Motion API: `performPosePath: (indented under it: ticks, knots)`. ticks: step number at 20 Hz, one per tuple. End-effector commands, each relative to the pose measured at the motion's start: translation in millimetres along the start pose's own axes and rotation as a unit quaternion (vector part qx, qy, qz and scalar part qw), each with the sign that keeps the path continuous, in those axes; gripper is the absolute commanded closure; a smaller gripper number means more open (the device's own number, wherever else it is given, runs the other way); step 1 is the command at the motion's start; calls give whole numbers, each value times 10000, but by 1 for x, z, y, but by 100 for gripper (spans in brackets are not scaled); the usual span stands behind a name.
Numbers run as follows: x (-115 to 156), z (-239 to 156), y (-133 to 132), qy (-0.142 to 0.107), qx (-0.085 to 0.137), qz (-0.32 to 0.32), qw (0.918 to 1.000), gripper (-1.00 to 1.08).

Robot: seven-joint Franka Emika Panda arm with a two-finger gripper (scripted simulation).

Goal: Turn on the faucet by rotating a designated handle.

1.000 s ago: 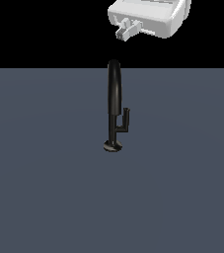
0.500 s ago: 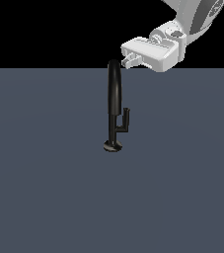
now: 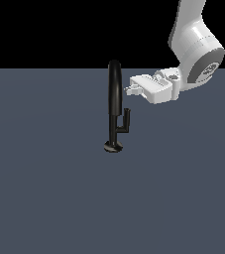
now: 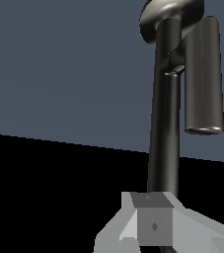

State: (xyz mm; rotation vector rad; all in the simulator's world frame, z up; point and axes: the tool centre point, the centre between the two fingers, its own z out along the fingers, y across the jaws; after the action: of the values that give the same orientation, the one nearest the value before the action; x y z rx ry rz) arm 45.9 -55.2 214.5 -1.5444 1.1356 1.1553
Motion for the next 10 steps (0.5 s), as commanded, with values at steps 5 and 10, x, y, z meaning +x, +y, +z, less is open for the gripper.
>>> performPosePath:
  ticks: [5, 10]
  knots:
    - [44, 8, -1, -557, 541, 539, 9955, 108]
    - [65, 14, 0, -814, 792, 789, 9904, 108]
